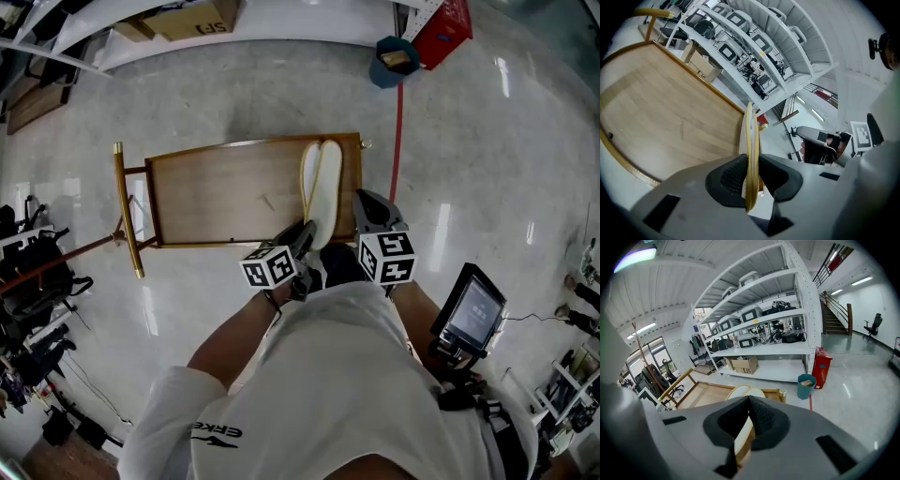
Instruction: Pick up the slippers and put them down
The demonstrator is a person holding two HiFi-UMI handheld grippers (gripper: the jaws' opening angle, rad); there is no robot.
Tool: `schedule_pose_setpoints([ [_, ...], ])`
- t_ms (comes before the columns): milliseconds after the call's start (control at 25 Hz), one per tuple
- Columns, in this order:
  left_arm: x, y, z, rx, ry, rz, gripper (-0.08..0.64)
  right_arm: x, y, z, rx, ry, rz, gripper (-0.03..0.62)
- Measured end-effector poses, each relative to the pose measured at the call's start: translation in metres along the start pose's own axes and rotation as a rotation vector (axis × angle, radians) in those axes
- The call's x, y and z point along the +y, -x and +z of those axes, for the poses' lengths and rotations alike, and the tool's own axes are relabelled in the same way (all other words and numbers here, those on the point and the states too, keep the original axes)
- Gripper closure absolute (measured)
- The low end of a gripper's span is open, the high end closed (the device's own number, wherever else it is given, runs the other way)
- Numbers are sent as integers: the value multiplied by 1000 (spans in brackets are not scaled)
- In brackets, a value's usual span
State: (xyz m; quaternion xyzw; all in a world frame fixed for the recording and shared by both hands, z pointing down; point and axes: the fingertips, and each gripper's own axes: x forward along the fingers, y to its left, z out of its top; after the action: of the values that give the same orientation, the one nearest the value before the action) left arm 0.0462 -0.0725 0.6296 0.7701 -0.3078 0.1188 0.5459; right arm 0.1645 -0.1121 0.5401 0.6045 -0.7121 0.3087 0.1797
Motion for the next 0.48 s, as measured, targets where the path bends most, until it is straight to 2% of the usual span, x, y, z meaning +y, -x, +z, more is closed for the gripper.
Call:
schedule_pose_setpoints([
  [480,29,-4,-19,47,44,70,486,8,-9,-17,27,1,18,589],
])
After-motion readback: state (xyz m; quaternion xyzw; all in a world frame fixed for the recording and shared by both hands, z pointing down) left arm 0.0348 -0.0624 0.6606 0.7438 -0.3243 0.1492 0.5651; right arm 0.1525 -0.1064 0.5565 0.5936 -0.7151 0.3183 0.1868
